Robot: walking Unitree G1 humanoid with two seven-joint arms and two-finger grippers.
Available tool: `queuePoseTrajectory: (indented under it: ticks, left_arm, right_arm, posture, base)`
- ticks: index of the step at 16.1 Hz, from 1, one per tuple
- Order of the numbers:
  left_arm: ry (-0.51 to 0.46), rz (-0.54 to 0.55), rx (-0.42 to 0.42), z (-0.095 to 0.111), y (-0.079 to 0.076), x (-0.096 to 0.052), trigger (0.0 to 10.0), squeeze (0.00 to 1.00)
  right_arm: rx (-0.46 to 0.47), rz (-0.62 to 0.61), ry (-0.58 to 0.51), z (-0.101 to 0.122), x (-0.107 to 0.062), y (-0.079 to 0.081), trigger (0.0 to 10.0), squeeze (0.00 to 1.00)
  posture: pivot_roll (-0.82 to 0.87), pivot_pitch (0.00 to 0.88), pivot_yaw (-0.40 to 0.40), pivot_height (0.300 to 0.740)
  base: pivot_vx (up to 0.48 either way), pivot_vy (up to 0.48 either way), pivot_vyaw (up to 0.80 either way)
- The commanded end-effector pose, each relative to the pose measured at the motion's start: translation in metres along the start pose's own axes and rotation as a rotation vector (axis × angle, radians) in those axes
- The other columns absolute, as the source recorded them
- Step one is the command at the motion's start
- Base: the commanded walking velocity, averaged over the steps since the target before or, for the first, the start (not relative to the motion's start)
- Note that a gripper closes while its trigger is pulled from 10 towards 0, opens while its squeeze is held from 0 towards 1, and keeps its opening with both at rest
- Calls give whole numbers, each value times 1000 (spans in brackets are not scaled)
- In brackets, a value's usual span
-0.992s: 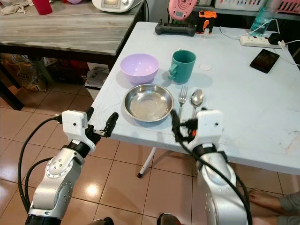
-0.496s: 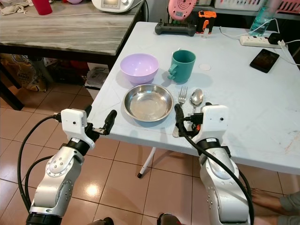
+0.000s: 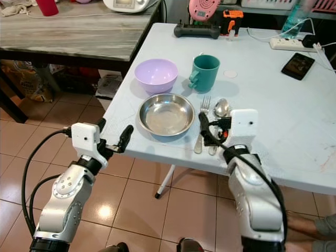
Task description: Setting the table
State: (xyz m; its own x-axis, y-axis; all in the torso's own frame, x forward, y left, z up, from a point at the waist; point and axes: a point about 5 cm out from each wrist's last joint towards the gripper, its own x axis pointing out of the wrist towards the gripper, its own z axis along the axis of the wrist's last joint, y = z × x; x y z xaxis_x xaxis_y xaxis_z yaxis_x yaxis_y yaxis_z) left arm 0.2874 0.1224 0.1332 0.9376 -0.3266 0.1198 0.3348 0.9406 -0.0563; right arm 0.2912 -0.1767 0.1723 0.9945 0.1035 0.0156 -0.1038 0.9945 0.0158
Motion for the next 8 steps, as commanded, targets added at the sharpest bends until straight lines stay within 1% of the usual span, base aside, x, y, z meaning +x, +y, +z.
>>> queuePoseTrajectory:
  ticks: [1,4,8]
  left_arm:
    - [21,-15,9,-2,-1,1,10000,0]
    - [26,-27,5,-2,-1,1,10000,0]
    - [24,-27,3,-2,-1,2,10000,0]
  right_arm:
    - [19,7,8,1,5,-2,10000,0]
    - [21,8,-7,5,9,-5,10000,0]
    - [22,8,-10,4,6,-4,10000,0]
  posture:
    - [-227,176,46,740]
    - [-221,179,51,740]
    - [-223,183,55,740]
  base:
    - [0,0,0]
    - [0,0,0]
    - [0,0,0]
